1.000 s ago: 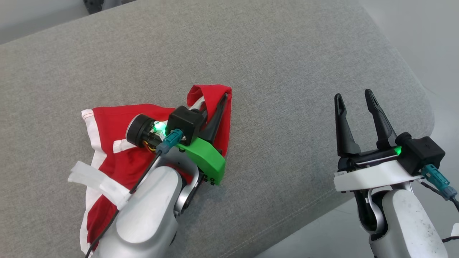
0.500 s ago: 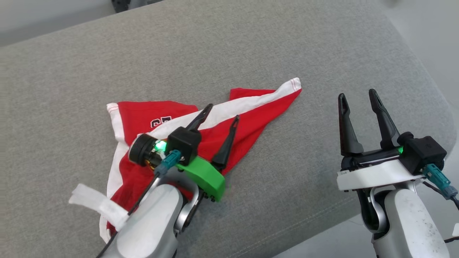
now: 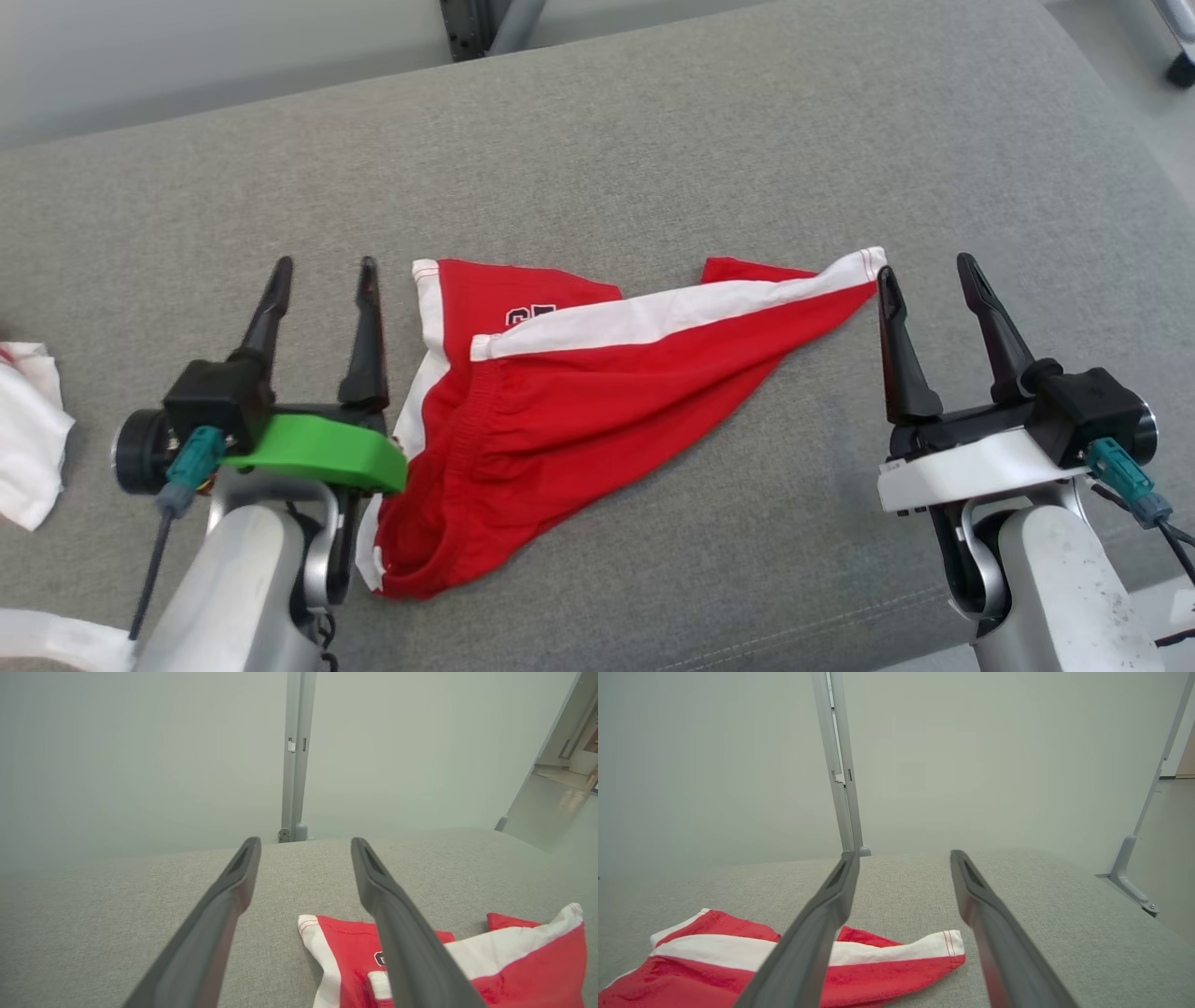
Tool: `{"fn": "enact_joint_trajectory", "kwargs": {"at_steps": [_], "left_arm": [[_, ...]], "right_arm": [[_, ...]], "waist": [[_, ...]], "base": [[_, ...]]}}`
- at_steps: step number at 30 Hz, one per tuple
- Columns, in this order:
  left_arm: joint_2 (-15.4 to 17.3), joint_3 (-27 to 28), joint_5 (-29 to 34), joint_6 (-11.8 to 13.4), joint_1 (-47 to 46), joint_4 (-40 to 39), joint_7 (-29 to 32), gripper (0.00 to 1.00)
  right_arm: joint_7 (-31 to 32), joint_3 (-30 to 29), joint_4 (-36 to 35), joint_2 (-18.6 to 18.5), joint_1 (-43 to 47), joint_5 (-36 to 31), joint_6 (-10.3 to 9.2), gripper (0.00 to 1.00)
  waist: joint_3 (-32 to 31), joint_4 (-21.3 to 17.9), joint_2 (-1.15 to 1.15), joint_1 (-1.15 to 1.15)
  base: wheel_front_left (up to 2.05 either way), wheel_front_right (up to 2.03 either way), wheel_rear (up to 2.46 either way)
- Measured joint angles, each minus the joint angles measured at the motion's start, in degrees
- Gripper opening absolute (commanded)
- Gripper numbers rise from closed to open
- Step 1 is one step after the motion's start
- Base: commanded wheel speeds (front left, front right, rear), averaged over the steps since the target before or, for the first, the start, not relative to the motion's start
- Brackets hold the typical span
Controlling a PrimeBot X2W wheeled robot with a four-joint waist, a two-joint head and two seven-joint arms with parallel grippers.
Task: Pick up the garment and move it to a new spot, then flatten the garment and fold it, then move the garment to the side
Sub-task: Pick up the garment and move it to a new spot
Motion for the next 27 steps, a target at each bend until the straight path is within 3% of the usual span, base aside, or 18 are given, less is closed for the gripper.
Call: {"fn": "enact_joint_trajectory", "kwargs": {"at_steps": [11,27], "left_arm": [[5.1,6.36,-2.13,1.8,7.8,-4.91,-1.51,1.0],[7.42,5.93,-2.18,3.26,19.33,-13.25,-1.31,1.0]], "right_arm": [[1.09,0.78,0.77,-0.21,1.3,-1.01,0.0,1.0],[2.67,2.34,1.25,-1.55,5.51,-0.63,0.0,1.0]], "waist": [[-3.62,4.12,0.0,0.0],[-8.79,5.12,0.0,0.0]], "base": [[0.0,0.0,0.0],[0.0,0.0,0.0]]}}
